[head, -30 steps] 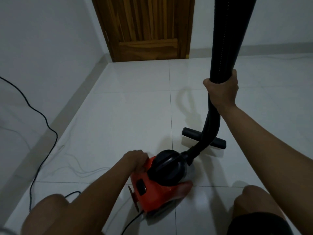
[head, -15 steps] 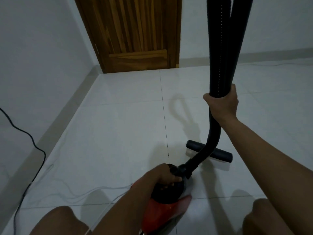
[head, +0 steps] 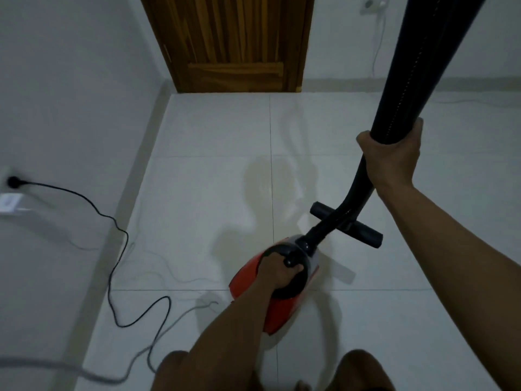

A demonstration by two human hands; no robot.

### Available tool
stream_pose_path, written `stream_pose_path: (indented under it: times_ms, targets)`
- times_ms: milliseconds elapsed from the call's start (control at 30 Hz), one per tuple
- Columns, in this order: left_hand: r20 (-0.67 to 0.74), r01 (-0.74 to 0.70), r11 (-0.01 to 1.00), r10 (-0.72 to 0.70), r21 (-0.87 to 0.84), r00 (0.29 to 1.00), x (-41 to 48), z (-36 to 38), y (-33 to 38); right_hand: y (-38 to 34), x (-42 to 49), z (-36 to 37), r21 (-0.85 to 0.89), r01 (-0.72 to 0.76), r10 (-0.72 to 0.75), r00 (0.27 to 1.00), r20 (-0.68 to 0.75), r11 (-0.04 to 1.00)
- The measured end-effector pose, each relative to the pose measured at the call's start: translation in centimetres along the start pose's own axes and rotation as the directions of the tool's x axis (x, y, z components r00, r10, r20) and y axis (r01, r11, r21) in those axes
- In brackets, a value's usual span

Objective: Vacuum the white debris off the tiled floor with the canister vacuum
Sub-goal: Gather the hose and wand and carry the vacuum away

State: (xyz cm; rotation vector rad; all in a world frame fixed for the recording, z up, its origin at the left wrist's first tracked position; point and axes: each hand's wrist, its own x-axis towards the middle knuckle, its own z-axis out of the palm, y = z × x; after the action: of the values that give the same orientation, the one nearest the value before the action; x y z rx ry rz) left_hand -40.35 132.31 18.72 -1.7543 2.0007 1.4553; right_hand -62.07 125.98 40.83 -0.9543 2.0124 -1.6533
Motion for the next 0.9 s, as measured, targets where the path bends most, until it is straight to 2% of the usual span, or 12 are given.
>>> stream_pose_path:
  times_ms: [167, 300, 600, 900]
  targets:
    - [0.017, 0.040, 0.995, -0.038, -0.090, 0.999, -9.2, -9.3, 7.3, -14.9, 1.4, -1.6, -0.010, 0.036, -0.036, 0.998, 0.057, 0.999]
    - [-0.035, 0.104, 0.975, -0.113, -0.197, 0.993, -14.2, -16.4, 10.8, -23.2, 1.7, -1.0, -0.005, 0.038, -0.038, 0.995, 0.088, 0.999]
    - [-0.099, 0.167, 0.917, -0.216, -0.362, 0.971, -15.0, -30.4, 10.6, -31.5, 3.6, 8.0, 0.140, 0.079, -0.110, 0.967, 0.229, 0.987]
    - [-0.214, 0.193, 0.846, -0.335, -0.497, 0.918, -4.8, -45.7, 10.0, -34.7, 13.7, 24.6, 0.229, 0.172, -0.252, 0.886, 0.390, 0.958]
